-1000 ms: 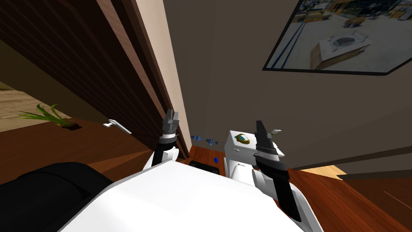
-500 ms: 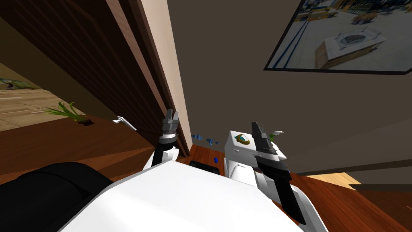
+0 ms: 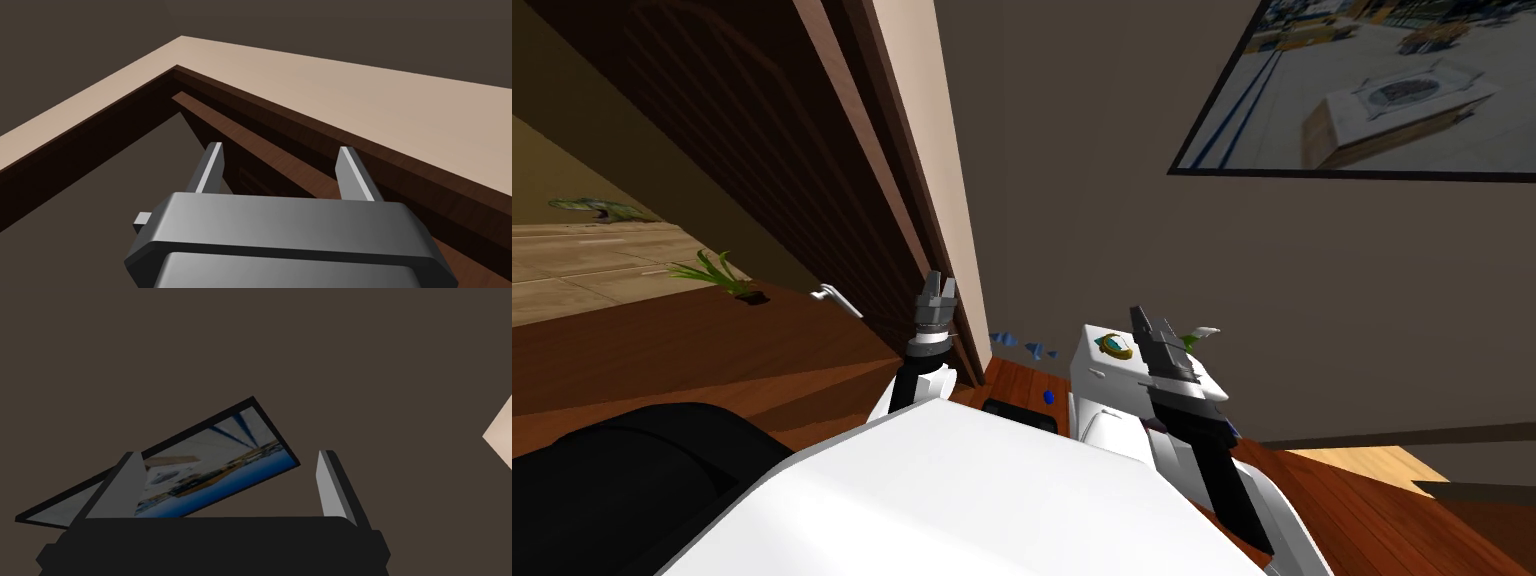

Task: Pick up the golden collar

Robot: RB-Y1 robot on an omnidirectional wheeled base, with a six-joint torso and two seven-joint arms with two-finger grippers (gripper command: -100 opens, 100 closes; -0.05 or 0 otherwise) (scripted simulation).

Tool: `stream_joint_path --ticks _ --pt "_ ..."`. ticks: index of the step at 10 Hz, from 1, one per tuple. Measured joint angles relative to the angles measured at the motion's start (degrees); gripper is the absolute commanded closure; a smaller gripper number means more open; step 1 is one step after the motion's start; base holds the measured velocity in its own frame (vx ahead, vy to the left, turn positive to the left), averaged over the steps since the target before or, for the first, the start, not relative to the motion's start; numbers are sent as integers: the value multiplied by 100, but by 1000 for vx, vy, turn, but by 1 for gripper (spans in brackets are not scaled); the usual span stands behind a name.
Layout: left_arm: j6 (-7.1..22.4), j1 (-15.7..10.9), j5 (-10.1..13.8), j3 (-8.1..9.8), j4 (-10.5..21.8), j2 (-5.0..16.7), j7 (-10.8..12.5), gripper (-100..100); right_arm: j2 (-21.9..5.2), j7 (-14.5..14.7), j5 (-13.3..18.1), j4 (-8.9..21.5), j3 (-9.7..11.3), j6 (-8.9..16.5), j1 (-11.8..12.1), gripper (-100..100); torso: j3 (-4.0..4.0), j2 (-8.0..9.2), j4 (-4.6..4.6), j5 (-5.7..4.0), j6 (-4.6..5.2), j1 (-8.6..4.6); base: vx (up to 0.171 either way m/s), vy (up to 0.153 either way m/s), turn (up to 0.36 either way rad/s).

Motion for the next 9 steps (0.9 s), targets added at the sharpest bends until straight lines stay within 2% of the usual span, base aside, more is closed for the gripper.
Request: stream_joint_path --ticks 9 --pt "0 1 0 1 0 0 0 0 -103 1365 411 -92 -13 902 177 -100 -1 -2 0 -2 3 -4 -17 -38 69"
